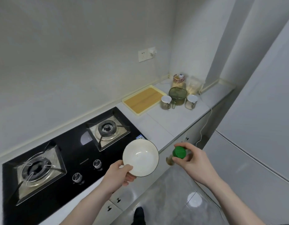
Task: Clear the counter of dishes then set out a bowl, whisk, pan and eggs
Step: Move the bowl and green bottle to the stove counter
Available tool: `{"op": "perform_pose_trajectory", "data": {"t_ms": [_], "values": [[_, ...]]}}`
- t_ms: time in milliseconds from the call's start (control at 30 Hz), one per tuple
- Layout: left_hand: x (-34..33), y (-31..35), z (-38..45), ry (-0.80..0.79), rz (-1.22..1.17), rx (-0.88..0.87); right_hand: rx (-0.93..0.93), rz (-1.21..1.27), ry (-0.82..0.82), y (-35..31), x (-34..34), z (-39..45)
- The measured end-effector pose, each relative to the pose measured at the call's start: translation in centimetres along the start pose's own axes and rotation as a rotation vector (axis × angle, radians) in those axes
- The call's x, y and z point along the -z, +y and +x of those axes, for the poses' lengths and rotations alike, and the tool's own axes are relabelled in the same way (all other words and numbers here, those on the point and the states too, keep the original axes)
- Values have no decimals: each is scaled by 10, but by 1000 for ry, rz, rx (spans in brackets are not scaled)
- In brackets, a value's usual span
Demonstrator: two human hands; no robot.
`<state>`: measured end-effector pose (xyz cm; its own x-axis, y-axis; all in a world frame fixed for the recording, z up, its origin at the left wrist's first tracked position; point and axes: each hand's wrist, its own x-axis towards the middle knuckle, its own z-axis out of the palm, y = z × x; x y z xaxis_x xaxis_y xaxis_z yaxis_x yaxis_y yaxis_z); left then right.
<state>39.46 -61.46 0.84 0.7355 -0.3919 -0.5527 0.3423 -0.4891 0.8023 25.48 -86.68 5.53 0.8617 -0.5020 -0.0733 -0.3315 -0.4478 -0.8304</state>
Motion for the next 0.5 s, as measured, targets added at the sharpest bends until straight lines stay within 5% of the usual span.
{"op": "perform_pose_trajectory", "data": {"t_ms": [500], "values": [[-49, 97, 199, -117, 51, 73, -99, -30, 93, 48, 51, 170]]}}
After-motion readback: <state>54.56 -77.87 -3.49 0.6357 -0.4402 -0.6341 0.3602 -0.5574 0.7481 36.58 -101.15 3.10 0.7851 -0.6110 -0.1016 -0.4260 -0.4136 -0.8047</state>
